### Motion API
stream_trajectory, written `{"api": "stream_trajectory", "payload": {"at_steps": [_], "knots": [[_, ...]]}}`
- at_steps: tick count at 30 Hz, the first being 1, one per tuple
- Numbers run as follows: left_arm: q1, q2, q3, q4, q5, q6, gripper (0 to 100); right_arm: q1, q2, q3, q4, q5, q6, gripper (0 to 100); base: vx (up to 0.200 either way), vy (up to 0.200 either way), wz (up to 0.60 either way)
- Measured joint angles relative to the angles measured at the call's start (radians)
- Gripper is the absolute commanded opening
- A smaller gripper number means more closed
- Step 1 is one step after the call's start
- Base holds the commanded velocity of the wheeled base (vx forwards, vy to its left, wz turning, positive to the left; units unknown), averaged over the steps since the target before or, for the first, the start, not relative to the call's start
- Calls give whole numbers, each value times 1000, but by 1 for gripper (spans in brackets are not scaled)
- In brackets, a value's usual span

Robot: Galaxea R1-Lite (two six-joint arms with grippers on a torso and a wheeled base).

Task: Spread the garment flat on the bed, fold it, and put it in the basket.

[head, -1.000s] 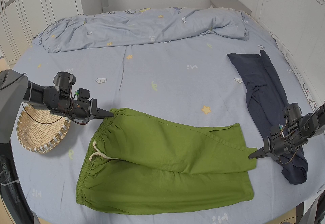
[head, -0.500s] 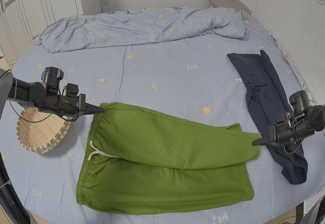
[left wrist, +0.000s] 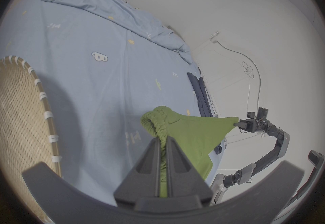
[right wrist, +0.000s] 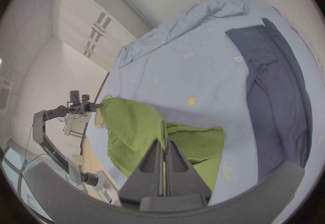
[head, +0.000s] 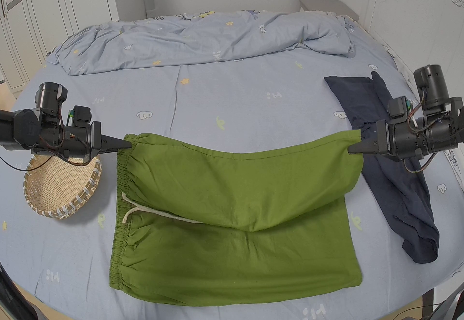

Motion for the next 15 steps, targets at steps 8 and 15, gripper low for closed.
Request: {"api": "stream_trajectory", "payload": {"at_steps": [8, 15], "knots": [[40, -47, 23, -3, -1, -1, 0, 116, -93, -89, 91, -23, 6, 0, 0, 0, 0], [76, -76, 37, -5, -2, -1, 0, 119, -116, -103, 88, -26, 7, 0, 0, 0, 0]]}}
